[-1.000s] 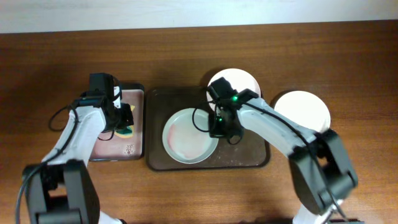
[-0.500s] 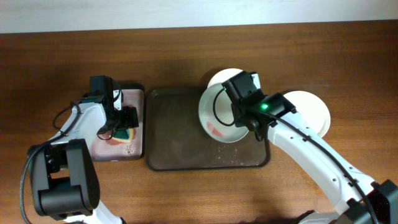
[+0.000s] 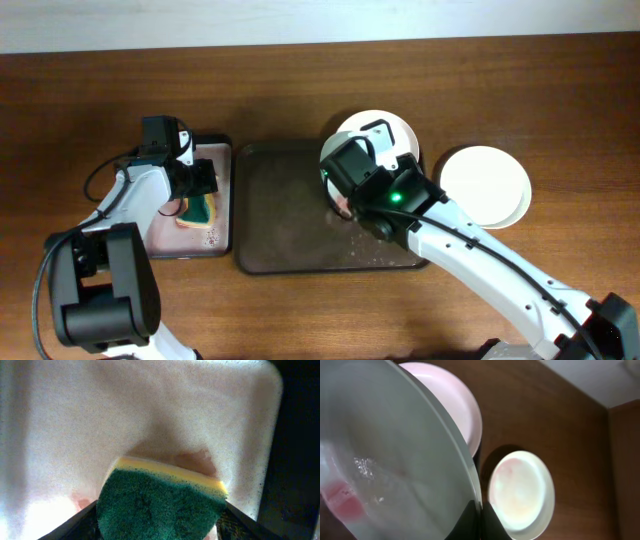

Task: Clean dirty plates on tray and stack at the side
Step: 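Lift the cleaned plate with the right gripper and stack it right of the tray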

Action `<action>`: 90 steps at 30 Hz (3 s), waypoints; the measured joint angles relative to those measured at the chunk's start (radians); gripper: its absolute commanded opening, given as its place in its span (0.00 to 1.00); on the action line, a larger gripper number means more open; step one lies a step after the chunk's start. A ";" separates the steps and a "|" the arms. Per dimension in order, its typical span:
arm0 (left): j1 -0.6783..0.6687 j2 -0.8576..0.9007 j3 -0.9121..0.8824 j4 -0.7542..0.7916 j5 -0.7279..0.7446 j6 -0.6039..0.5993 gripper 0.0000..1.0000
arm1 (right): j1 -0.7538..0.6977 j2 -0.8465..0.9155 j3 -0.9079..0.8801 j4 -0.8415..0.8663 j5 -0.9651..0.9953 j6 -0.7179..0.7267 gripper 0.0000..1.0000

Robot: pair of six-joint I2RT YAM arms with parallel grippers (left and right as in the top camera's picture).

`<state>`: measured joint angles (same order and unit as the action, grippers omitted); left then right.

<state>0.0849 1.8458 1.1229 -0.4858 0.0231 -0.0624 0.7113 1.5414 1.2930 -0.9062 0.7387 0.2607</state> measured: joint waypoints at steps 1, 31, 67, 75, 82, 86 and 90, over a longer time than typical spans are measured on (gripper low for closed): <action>0.000 0.005 0.000 0.002 0.000 -0.001 0.47 | 0.002 0.000 0.000 0.001 0.013 0.000 0.04; 0.002 0.032 0.070 -0.328 0.004 0.007 0.17 | 0.002 0.000 0.000 0.001 0.054 -0.002 0.04; 0.002 -0.090 0.143 -0.435 0.030 0.010 0.99 | 0.271 -0.001 0.007 0.074 0.486 -0.077 0.04; 0.002 -0.090 0.143 -0.435 0.030 0.010 1.00 | 0.265 -0.002 0.008 0.092 0.446 -0.055 0.04; 0.002 -0.090 0.143 -0.439 0.030 0.010 1.00 | 0.053 -0.003 0.013 0.023 0.112 0.146 0.04; 0.002 -0.090 0.142 -0.439 0.033 0.010 1.00 | -0.124 -0.003 0.013 -0.006 -0.048 0.223 0.04; 0.002 -0.090 0.142 -0.439 0.033 0.010 1.00 | -0.388 -0.003 0.013 -0.011 -0.277 0.266 0.04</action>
<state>0.0864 1.7557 1.2652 -0.9245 0.0559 -0.0521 0.3233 1.5387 1.3056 -0.9173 0.4618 0.5266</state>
